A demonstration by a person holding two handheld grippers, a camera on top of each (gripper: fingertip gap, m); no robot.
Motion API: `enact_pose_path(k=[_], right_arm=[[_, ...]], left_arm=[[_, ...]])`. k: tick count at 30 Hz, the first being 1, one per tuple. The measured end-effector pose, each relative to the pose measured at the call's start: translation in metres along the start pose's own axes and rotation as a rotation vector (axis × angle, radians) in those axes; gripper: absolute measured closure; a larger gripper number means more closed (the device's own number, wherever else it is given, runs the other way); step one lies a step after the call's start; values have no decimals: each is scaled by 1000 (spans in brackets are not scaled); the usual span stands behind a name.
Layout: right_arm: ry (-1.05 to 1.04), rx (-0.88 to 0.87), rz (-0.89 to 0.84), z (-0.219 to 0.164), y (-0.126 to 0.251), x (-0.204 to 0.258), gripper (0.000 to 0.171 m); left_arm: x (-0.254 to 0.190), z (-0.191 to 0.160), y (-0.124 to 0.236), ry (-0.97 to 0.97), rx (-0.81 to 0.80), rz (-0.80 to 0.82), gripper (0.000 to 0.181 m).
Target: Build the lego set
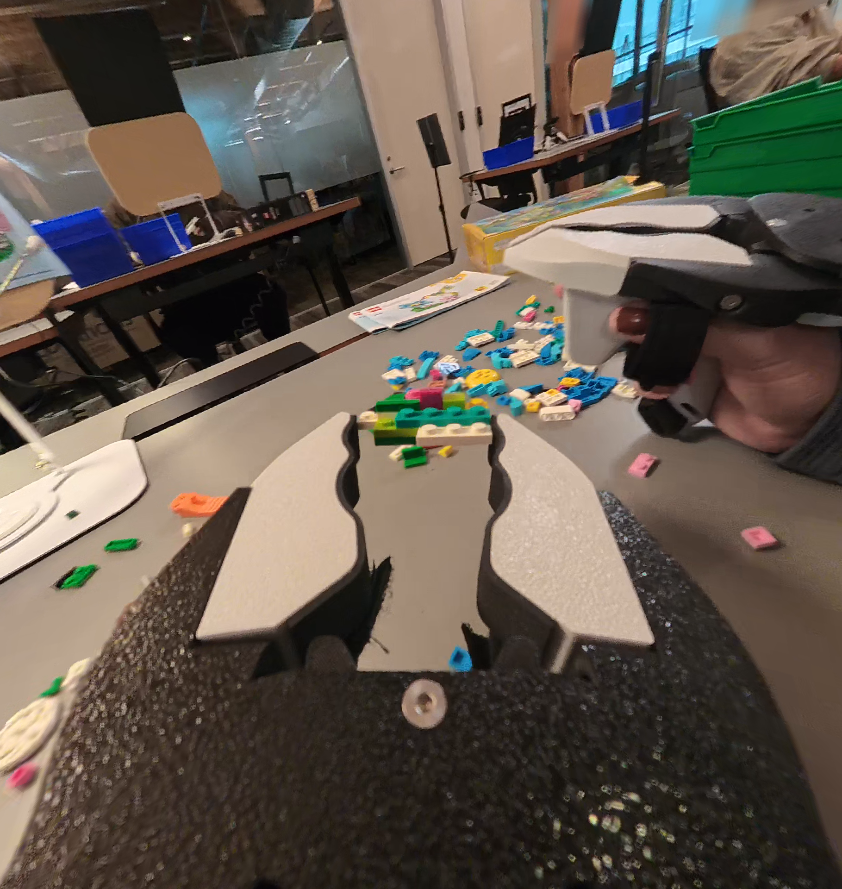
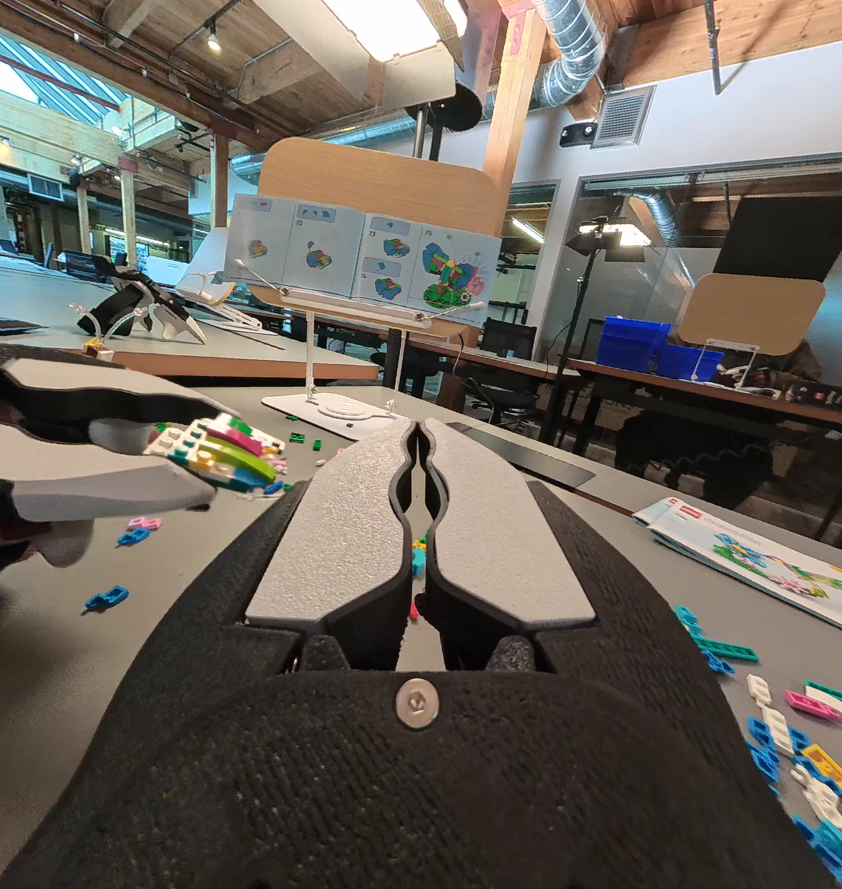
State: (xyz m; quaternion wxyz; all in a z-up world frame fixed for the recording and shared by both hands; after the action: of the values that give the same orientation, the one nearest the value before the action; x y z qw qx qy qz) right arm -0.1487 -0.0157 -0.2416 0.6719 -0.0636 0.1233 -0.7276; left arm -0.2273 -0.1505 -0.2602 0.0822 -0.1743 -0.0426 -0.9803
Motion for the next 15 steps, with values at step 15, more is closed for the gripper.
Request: enact_pose_path(k=[15], right_arm=[[119,-5,43,8,6,13,171]], left_arm=[[-8,-3,33,-93,-53,-138,130]])
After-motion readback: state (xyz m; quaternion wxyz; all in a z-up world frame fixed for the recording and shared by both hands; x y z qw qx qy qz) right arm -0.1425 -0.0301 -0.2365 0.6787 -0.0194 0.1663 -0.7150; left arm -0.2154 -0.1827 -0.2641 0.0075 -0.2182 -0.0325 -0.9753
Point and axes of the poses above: each gripper's, where its closed fingertips meet, y back along the fingers, z out of its top, x = y × z across the jaws, the point moved 6 cm from there along y, back along the fingers, and after that the axes turned 6 degrees about -y, right-handed, at the moved point
